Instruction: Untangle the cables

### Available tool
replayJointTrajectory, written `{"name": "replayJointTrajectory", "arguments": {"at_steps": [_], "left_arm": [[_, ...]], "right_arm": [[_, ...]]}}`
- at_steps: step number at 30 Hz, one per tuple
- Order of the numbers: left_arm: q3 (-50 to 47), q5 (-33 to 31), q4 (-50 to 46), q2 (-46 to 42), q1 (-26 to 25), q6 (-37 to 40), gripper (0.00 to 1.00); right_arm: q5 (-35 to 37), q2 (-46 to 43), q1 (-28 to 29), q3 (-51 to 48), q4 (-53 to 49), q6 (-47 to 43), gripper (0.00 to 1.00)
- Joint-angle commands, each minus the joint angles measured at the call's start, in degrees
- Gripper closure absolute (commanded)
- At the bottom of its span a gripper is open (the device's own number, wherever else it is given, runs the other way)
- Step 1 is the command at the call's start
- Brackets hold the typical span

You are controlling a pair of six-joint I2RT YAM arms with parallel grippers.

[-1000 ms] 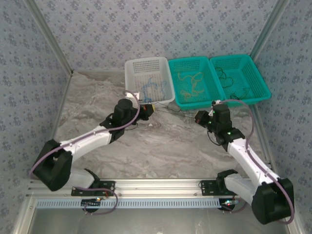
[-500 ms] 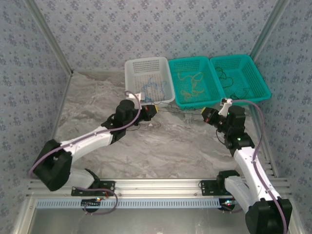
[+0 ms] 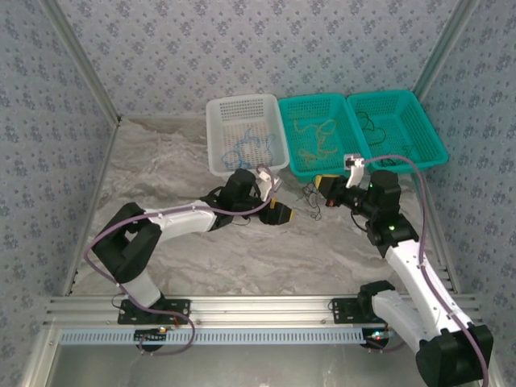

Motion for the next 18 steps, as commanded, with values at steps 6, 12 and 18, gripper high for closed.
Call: {"name": "replayJointTrajectory", "arguments": {"at_steps": [6,12,18], "left_arm": [[3.79,9.83,6.05,0.13,0.87,0.82,0.25],[3.87,4.77,7.71,0.94,0.97,0.56,0.27],[6.85,6.09,7.64,4.15,0.76,-0.14,0.33]], "right_arm": [[-0.77,1.98,2.23,3.1,-4.37,-4.89,1.0],[-1.08,2.81,3.17,3.34,-3.28,-3.96,1.0],[-0.95,2.91,3.62,3.56,-2.59,-2.96,1.0]]}}
